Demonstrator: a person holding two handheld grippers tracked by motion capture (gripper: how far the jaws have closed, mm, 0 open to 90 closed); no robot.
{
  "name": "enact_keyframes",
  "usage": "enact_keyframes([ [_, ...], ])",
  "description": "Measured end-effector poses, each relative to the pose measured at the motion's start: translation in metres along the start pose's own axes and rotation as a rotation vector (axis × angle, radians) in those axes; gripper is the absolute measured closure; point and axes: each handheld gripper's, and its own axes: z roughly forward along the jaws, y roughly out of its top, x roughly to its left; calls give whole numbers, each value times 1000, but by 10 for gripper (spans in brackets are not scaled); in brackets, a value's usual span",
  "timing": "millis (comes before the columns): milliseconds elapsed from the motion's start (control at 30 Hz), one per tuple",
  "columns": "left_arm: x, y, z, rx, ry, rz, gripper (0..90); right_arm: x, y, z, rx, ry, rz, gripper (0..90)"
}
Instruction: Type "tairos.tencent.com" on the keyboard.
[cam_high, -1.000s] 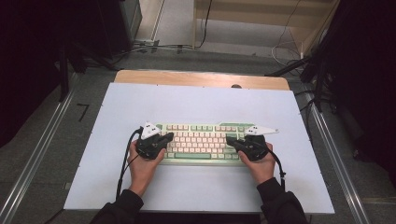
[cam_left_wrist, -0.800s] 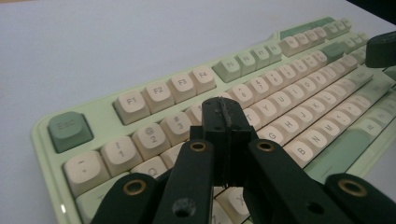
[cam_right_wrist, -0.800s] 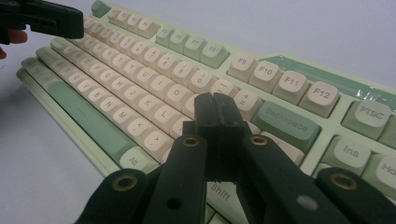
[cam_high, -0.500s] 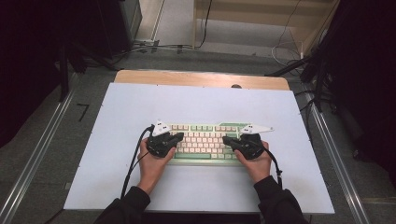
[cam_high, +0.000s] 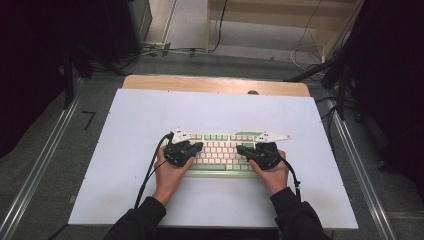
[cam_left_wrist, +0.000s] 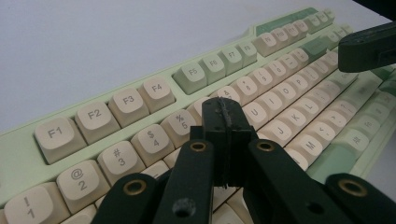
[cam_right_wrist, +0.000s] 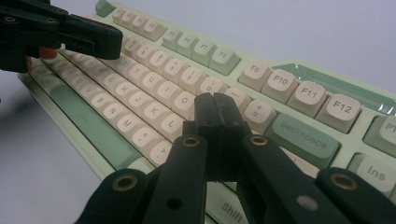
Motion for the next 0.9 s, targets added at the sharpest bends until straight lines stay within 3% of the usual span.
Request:
enact_keyframes([
  [900,4,2,-1,-7,-25,-32,900,1,0,0,2,1,-6,884],
])
